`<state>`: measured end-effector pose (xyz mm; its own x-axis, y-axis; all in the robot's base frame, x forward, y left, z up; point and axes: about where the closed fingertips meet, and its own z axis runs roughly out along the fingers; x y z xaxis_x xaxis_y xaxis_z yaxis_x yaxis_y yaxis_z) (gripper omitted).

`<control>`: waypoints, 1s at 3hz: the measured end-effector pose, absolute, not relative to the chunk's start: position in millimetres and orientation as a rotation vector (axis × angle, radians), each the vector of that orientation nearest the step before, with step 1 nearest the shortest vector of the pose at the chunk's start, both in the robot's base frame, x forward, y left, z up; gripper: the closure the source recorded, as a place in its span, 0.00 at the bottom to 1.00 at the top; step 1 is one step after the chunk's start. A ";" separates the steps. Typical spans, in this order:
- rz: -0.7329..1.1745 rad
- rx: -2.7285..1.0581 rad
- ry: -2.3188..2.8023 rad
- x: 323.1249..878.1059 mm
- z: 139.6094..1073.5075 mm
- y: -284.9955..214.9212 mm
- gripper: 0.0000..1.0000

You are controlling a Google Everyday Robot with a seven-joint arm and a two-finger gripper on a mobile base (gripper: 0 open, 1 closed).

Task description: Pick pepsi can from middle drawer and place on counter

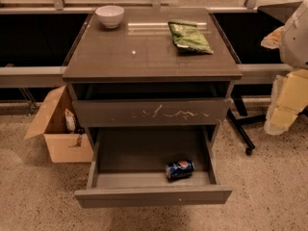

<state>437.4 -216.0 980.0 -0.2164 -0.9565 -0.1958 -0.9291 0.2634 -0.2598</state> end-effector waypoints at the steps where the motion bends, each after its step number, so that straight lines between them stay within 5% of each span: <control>1: -0.123 -1.730 2.225 437.4 979.8 -215.9 0.00; 3: 0.012 -1.741 2.189 451.3 941.3 -202.8 0.00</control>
Offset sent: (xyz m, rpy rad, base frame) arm 0.0095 0.0185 -0.0315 0.0476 0.0366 0.0451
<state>451.3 -202.8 941.3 -0.1890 -0.9443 -0.2694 -0.9473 0.2476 -0.2034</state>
